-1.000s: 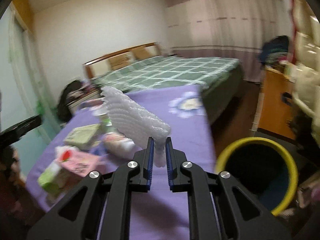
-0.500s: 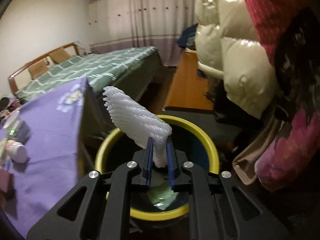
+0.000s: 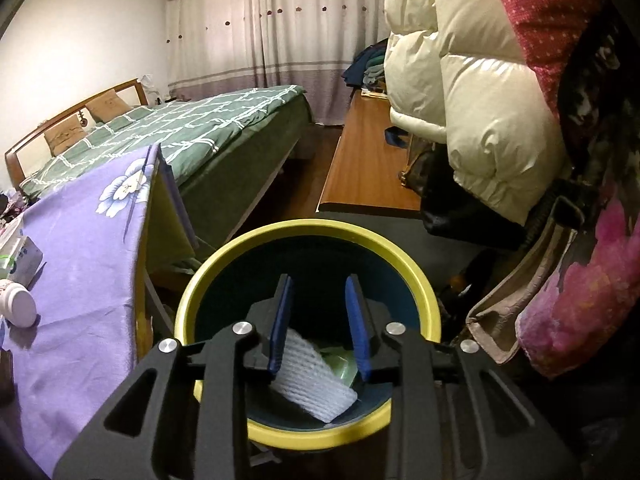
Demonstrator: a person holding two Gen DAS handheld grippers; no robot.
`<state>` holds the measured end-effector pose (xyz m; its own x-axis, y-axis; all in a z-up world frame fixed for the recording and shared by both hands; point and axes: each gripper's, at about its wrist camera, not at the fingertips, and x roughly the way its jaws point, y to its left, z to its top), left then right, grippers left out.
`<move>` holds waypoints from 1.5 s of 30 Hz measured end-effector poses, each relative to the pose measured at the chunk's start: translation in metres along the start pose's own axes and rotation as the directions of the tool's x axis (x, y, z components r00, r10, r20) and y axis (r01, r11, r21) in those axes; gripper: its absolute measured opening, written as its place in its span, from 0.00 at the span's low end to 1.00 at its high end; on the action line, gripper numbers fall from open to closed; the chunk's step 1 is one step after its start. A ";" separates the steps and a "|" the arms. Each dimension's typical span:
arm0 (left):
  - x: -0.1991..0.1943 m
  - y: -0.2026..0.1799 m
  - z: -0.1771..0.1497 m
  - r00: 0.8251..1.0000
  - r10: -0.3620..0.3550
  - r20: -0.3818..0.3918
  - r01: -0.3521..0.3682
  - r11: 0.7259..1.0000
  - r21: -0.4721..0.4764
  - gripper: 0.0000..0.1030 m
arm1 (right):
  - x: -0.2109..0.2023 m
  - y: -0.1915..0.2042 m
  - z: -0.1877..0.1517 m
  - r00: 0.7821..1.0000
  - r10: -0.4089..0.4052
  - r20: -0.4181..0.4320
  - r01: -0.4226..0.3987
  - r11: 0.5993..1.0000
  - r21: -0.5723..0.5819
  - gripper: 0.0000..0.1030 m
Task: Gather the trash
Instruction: 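Drop the foam sleeve into the bin with the right gripper, then grasp the pink strawberry milk carton with the left gripper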
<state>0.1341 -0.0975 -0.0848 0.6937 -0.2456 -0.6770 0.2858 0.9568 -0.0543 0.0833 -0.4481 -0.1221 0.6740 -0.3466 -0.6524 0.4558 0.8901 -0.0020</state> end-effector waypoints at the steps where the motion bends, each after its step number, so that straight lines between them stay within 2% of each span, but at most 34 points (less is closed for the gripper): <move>1: 0.002 0.000 -0.001 1.000 -0.003 -0.007 0.003 1.000 -0.001 0.87 | -0.001 0.001 0.000 1.000 0.002 0.001 -0.002 1.000 -0.002 0.27; 10: 0.011 -0.014 -0.009 0.996 -0.070 -0.053 0.072 0.997 0.032 0.87 | -0.002 0.010 0.000 0.999 0.034 -0.001 -0.034 0.999 -0.014 0.30; 17: 0.003 -0.038 -0.014 0.982 -0.170 -0.077 0.176 0.981 0.083 0.87 | -0.007 0.012 0.000 0.999 0.045 0.005 -0.045 0.999 -0.009 0.33; 20: -0.003 -0.039 -0.012 0.987 -0.153 -0.052 0.158 0.982 0.102 0.87 | -0.008 0.011 0.000 0.999 0.049 0.006 -0.049 0.999 -0.007 0.33; 22: -0.002 -0.037 -0.005 0.993 -0.112 -0.032 0.115 0.986 0.119 0.87 | -0.008 0.011 0.000 0.999 0.053 0.007 -0.053 0.999 -0.007 0.33; 25: 0.004 -0.045 0.003 0.997 -0.082 -0.014 0.083 0.976 0.204 0.88 | -0.009 0.013 0.001 0.998 0.060 0.006 -0.060 0.998 -0.008 0.33; 31: 0.027 -0.063 0.013 0.984 -0.153 -0.093 0.174 0.943 0.285 0.90 | -0.008 0.017 0.002 0.997 0.071 0.004 -0.071 0.997 -0.014 0.35; 39: 0.052 -0.084 0.019 0.978 -0.139 -0.158 0.184 0.928 0.325 0.90 | -0.002 0.016 0.000 0.996 0.083 -0.011 -0.083 0.996 -0.009 0.36; 45: 0.065 -0.098 0.012 0.971 -0.123 -0.206 0.190 0.918 0.348 0.90 | -0.002 0.014 -0.001 0.996 0.090 -0.014 -0.090 0.996 -0.002 0.36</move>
<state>0.1594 -0.2090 -0.1147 0.5019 -0.3239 -0.8020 0.6245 0.7772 0.0770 0.0878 -0.4351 -0.1218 0.7038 -0.2609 -0.6607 0.3921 0.9183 0.0551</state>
